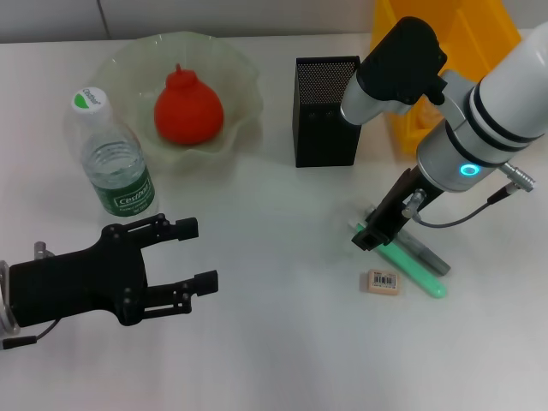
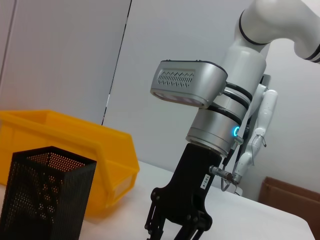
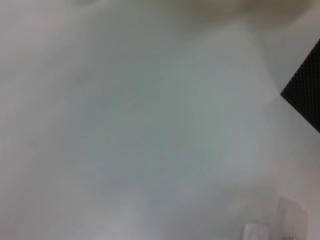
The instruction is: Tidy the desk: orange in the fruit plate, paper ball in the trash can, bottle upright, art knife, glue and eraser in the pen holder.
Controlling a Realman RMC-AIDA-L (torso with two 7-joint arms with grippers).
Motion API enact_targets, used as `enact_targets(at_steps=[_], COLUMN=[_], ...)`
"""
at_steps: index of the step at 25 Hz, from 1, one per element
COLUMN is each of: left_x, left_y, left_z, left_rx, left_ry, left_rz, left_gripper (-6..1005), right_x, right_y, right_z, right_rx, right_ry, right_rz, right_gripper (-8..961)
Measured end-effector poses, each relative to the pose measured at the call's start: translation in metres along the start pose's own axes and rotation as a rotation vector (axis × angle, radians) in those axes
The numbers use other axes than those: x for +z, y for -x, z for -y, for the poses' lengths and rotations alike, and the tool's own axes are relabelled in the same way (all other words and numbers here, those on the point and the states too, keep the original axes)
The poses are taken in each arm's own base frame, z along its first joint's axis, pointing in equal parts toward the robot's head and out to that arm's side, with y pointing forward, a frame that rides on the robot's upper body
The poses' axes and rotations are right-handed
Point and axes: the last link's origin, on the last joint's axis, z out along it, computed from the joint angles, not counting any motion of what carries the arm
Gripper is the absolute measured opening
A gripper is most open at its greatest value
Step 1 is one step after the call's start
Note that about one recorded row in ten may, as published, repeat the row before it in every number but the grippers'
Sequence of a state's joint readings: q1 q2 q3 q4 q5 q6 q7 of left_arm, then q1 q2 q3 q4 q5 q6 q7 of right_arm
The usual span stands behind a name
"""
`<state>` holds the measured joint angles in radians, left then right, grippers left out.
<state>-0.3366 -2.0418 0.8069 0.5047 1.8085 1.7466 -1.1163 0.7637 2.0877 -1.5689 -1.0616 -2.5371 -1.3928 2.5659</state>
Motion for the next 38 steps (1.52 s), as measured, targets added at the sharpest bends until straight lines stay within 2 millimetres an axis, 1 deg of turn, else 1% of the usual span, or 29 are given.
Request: enact_targets(at_steps=[9,17,25,35,38], left_x=[0.002,0.003,0.004,0.004,0.004], left_y=[0.002,0.002,0.002,0.002,0.002], left_z=[-0.002,-0.002,-0.002,-0.001,-0.001], left_rx=[-0.001,0.001,0.004,0.005,0.005], left_ry=[0.005,0.006,0.003,0.0,-0.001], left_rz=[0.001,-0.001,0.0,0.0,0.0], left_gripper=[815,815,814,814,814], right_x=[0.003,0.008,0.011,0.012,0.013], right_y=[-0.003,-0.002,0.0,0.002,0.001], right_z=[0.001,0.003,-0.001,-0.002,-0.003], right_rx=[0.01,0.014,-0.016,-0.03,-0.036], right_ry=[0.002,0.002,-0.002,-0.003,-0.003], right_rz=[-0.009,-0.025,-0.043,-0.052,-0.061], right_gripper=[364,341,318,227,217])
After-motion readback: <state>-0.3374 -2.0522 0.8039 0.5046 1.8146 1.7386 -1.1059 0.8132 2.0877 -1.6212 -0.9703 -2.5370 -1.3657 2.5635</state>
